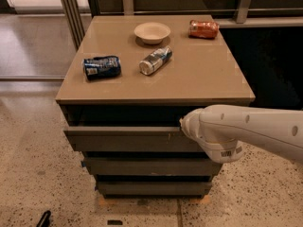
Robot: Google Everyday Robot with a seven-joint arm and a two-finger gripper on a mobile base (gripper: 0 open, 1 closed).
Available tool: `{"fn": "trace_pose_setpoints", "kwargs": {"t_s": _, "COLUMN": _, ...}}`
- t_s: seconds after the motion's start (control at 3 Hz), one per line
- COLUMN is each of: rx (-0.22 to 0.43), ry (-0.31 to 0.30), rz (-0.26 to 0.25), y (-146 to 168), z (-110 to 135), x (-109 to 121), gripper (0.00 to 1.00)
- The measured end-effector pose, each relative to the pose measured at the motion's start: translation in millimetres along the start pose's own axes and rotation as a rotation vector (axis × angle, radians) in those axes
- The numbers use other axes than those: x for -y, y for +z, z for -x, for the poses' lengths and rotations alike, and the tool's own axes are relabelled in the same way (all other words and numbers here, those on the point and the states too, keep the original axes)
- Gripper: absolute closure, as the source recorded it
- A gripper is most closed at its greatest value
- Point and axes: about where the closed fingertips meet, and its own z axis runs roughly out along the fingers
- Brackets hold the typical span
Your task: Open top drawer
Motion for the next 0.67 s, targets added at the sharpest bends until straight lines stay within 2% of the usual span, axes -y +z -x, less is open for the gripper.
{"fn": "trace_pose_setpoints", "kwargs": {"t_s": 0.67, "rx": -0.025, "ry": -0.019, "rz": 0.004, "y": -4.0, "z": -7.6, "x": 0.8, "gripper": 1.0}}
